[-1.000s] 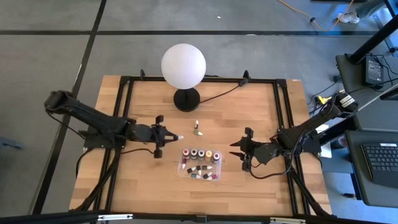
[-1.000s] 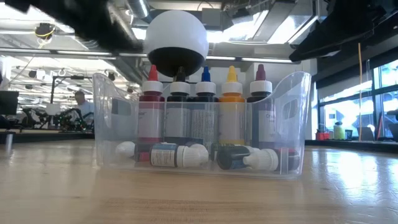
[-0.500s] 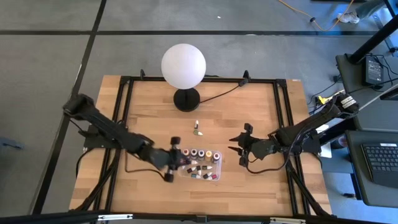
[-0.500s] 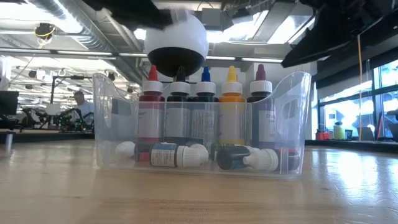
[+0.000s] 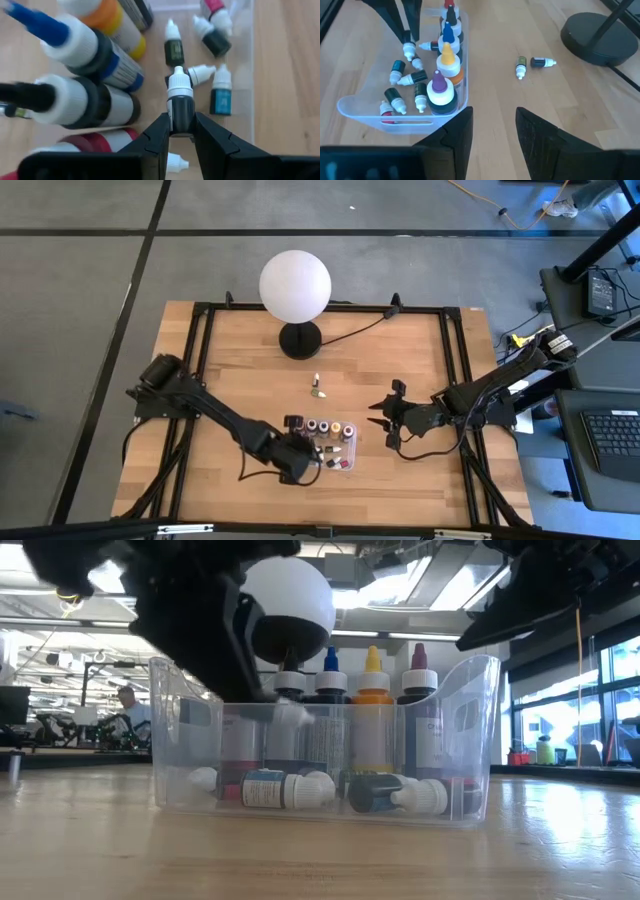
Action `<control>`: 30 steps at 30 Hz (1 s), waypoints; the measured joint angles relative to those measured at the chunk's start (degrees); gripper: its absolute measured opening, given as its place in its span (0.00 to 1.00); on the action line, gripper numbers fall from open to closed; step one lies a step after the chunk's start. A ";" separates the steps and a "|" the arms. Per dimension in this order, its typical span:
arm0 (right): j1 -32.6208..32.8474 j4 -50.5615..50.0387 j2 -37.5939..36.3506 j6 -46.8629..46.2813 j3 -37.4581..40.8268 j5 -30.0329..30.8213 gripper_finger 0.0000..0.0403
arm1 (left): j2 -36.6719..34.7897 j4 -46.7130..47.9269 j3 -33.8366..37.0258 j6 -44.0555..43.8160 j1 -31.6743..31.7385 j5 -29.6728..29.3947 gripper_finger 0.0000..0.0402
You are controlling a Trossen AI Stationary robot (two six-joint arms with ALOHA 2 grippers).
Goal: Pick & Place food coloring
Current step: Put the small violet food coloring bottle into the transparent bin, then put the small red food coloring bottle into the transparent bin
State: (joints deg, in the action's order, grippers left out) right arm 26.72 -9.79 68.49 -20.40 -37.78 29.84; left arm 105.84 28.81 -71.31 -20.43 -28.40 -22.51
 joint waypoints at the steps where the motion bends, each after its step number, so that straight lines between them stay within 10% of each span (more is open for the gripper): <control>1: 0.00 -0.13 -0.02 -0.04 0.00 0.00 0.38 | 0.45 0.03 0.00 0.00 0.00 0.18 0.18; 20: 0.02 -2.23 0.00 1.12 0.00 -0.31 0.38 | -1.25 -0.03 0.00 1.07 0.11 1.86 0.31; 30: -13.75 -0.43 0.00 19.75 0.02 -18.86 0.38 | -18.27 -4.77 2.92 8.97 0.48 -3.09 0.31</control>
State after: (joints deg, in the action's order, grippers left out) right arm 12.97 -10.22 68.49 -0.66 -37.76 10.99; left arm 87.57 24.04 -68.38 -11.46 -27.92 -25.60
